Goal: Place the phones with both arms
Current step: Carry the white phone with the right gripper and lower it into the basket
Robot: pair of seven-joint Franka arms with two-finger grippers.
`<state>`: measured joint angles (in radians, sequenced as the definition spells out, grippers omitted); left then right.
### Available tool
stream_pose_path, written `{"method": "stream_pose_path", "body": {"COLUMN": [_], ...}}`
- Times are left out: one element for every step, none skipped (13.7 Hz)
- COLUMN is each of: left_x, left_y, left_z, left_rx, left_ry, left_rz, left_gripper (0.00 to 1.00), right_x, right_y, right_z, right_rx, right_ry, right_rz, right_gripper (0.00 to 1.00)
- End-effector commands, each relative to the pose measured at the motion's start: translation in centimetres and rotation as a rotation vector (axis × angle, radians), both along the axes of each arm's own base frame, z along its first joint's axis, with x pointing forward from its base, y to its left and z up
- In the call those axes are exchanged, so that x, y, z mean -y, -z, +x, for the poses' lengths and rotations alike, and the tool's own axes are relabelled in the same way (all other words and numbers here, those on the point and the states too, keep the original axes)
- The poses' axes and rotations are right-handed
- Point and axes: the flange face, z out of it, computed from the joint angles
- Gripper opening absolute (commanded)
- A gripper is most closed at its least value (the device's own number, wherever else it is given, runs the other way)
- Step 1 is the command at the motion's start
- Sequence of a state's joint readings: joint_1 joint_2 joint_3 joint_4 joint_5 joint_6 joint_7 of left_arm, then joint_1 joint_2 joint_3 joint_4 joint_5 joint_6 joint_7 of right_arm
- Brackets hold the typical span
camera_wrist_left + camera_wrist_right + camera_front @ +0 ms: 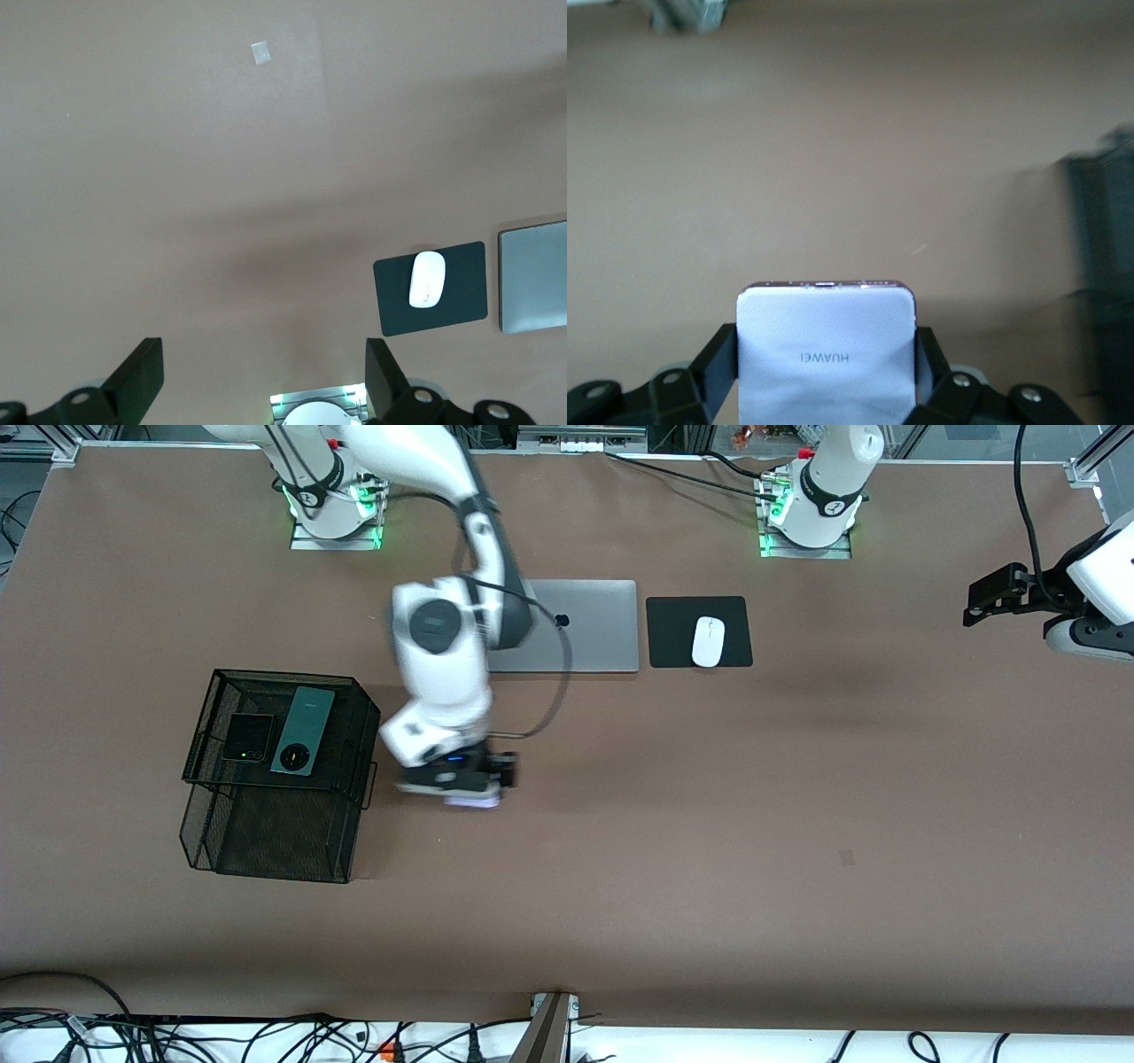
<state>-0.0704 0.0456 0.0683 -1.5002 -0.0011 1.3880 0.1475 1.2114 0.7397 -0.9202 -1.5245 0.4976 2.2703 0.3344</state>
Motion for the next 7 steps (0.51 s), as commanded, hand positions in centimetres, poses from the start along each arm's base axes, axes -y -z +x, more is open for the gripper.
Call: {"method": "stream_pose_path", "body": {"left_x": [0.1, 0.1, 0.3, 0.8, 0.8, 1.0, 1.1], "left_y": [-0.4, -0.6, -0.6, -0.6, -0.6, -0.7, -0.8], "left_z": [-0.6, -0.6, -0.6, -0.6, -0.6, -0.6, -0.6], "left_rx": [0.012, 0.014, 0.012, 0.012, 0.012, 0.015, 0.018], "left_ry": [0.026, 0.029, 0.032, 0.043, 0.043, 0.046, 0.045], "left_rz": [-0.003, -0.001, 0.0, 0.006, 0.006, 0.006, 0.006], "left_gripper": [1.0, 1.0, 1.0, 1.0, 1.0, 1.0, 1.0], "right_x": [8.0, 10.8, 14.6, 17.9, 20.6, 23.2, 24.6], "right_y": [-4.3, -5.2, -6.1, -6.1, -6.0, -5.4, -4.1], "right_z": [2.6, 3.5, 4.5, 5.5, 6.1, 6.7, 7.1], "right_rx": [0.011, 0.018, 0.028, 0.021, 0.013, 0.005, -0.01], "right_ry": [-0.028, -0.014, 0.016, 0.01, -0.009, -0.001, -0.017], "right_rz": [-0.026, -0.047, -0.064, -0.082, -0.099, -0.089, -0.047], "right_gripper": [0.02, 0.02, 0.02, 0.02, 0.02, 0.02, 0.02]}}
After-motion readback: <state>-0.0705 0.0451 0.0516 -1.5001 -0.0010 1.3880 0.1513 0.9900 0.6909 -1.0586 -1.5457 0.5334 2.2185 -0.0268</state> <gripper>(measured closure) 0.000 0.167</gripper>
